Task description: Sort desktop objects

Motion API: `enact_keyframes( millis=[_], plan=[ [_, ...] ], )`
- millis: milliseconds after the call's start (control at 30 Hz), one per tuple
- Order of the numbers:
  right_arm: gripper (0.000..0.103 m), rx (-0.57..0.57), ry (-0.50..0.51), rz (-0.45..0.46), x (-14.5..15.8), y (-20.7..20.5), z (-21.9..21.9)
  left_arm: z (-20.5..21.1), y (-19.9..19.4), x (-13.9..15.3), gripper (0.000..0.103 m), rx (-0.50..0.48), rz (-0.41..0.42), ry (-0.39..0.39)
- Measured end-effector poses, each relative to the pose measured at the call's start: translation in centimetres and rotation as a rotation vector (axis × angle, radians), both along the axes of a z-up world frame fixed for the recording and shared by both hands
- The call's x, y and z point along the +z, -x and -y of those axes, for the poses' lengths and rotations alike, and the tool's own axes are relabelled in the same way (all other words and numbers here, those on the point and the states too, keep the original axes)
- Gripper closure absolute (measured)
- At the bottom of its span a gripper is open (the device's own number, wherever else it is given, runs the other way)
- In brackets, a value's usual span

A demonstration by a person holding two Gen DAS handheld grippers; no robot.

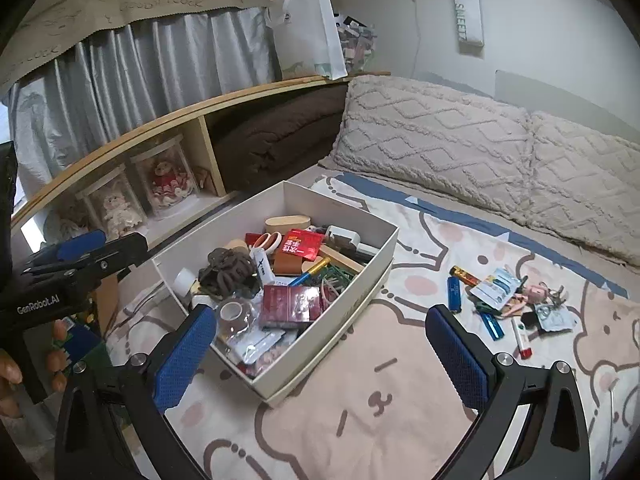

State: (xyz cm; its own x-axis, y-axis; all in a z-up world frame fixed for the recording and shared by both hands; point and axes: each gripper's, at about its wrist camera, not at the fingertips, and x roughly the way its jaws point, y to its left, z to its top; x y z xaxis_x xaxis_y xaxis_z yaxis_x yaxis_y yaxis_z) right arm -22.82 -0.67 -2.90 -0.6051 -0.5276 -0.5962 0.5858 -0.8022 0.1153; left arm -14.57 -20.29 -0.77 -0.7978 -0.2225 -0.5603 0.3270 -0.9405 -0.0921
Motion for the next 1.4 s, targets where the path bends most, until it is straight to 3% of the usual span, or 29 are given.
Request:
enact_keyframes(
  millis=[433,733,1233,1400],
  plan=[
    [0.0,-0.009,0.0,-0.064,1.8,-5.4,-3.0,-4.3,-5.9,1.5,0.0,-0.019,-0.073,0.125],
    [0.0,-0.053,-0.023,-0.097,1.8,-9.0,-5.6,-6.4,-9.4,1.4,0.0,-0.041,-0.087,0.159],
    [0.0,-0.122,0.01,-0.09,1.4,-12.4,-9.6,-9.4,-12.3,-0.6,0.0,-0.103,-0.05,0.131],
    [0.0,-0.147,-0.034,-0.127,1.1,-13.3,-9.7,-9.9,-12.7,-0.5,0.0,-0.11,-0.055,0.142]
  ],
)
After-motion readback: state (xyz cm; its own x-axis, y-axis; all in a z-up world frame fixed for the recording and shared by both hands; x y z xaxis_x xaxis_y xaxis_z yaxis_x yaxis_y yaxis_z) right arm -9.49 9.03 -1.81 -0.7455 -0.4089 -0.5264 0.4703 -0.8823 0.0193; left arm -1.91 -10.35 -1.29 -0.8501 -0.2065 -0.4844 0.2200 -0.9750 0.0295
